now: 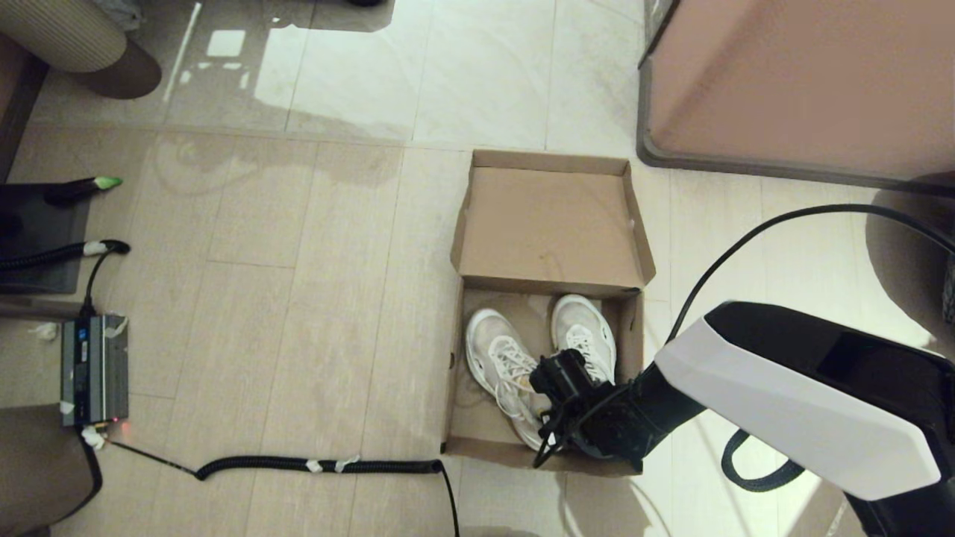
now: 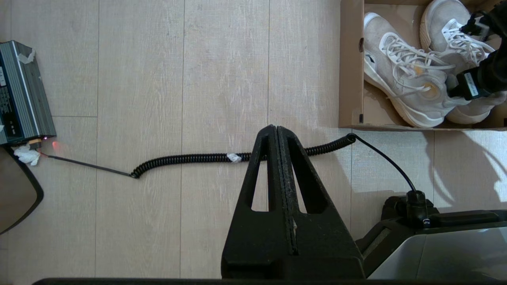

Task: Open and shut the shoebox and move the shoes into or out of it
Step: Put the shoes out of the shoe box

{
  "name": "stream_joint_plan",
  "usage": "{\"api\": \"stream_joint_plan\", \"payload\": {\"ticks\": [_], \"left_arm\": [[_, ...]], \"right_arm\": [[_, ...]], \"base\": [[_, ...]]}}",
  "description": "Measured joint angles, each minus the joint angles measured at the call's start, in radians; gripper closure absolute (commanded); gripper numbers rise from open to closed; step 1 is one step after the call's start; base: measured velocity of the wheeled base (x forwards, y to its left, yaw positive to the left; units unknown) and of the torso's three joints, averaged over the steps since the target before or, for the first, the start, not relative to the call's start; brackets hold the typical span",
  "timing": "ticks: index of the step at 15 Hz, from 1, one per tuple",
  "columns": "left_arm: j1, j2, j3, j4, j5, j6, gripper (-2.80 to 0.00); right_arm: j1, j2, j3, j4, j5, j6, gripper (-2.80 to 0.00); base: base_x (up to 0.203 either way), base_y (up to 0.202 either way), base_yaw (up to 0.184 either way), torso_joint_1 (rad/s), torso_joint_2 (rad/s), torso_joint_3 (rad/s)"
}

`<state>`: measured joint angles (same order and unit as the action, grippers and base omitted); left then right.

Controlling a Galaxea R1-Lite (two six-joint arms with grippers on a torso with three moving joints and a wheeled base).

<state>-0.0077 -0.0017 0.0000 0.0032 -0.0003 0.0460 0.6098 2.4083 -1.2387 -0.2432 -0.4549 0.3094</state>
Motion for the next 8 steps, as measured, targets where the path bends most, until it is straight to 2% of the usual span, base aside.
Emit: {"api": "stream_joint_plan", "payload": {"ticks": [4, 8], "left_arm": [[0.0, 0.0, 0.0, 0.0, 0.0, 0.0, 0.0], [0.0, 0.0, 0.0, 0.0, 0.0, 0.0, 0.0]], "right_arm": [[-0.002, -0.04, 0.007, 0.038, 0.002, 0.001, 0.0], [-0.002, -0.178, 0.013, 0.196, 0.037, 0.008, 0.0]], "base": [[0.0, 0.0, 0.0, 0.0, 0.0, 0.0], [0.0, 0.0, 0.0, 0.0, 0.0, 0.0]]}}
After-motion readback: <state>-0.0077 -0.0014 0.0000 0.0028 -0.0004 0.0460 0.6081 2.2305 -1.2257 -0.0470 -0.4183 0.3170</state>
